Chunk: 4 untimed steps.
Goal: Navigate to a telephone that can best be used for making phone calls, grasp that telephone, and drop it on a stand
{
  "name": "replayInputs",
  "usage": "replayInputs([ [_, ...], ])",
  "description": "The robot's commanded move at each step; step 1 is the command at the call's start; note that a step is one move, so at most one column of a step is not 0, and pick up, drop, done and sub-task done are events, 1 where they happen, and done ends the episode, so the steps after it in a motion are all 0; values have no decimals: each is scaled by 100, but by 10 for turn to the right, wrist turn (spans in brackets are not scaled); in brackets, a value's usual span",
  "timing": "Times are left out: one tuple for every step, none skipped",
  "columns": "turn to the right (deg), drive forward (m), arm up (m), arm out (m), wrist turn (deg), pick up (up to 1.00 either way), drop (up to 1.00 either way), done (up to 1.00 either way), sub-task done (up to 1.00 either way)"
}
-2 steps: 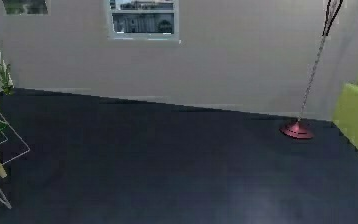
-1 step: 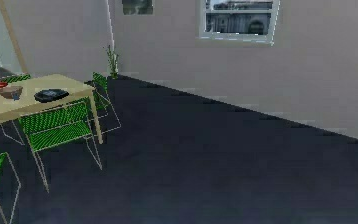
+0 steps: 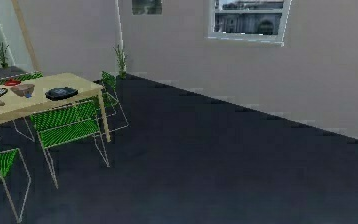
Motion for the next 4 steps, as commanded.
replayInputs([
  [0, 45, 0, 0, 0, 0, 0, 0, 0],
  [-90, 0, 0, 0, 0, 0, 0, 0, 0],
  [0, 100, 0, 0, 0, 0, 0, 0, 0],
  [0, 10, 0, 0, 0, 0, 0, 0, 0],
])
